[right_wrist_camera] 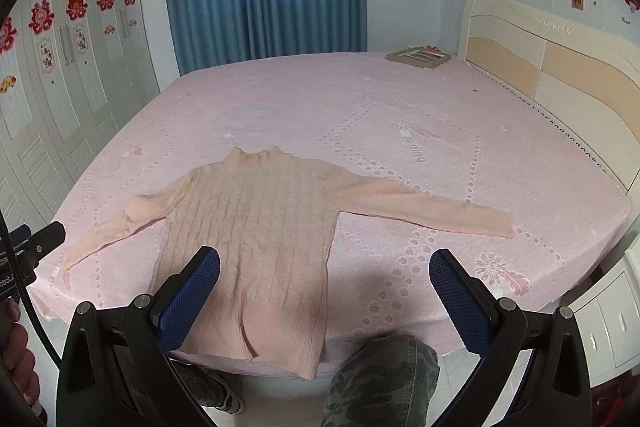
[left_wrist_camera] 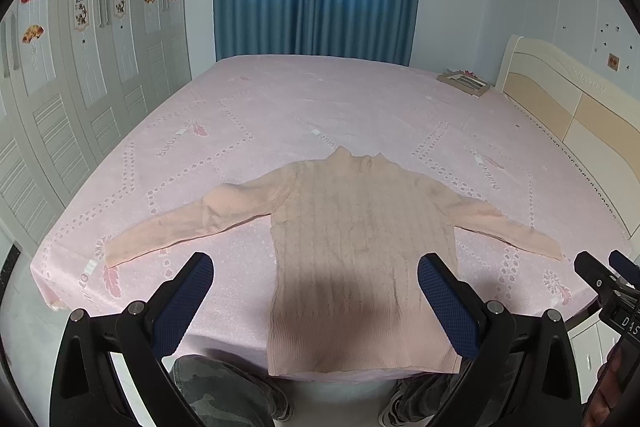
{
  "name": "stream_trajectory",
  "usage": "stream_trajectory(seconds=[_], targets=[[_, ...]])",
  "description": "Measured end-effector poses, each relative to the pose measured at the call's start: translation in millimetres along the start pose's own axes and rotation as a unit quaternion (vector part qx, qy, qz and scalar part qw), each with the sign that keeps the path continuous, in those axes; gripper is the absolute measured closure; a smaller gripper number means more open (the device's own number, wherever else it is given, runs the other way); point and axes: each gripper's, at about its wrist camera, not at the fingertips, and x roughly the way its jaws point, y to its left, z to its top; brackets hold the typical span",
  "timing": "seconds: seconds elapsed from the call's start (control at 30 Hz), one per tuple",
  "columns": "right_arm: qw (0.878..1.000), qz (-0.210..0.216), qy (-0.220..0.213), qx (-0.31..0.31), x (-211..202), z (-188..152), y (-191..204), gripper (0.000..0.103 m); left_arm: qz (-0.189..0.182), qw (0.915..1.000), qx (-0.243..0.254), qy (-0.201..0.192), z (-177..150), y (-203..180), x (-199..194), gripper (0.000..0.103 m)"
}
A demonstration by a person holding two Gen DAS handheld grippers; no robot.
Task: Fold small clothes
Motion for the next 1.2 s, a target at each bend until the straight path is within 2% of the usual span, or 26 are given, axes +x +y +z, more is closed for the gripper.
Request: stream_trajectory(seconds=[1.2], targets=[[1.0, -0.001, -0.01, 0.0, -4, -5, 2, 0.0, -0.003, 0.9999, -0.011, 0.009, -3, 10, 6, 0.0]])
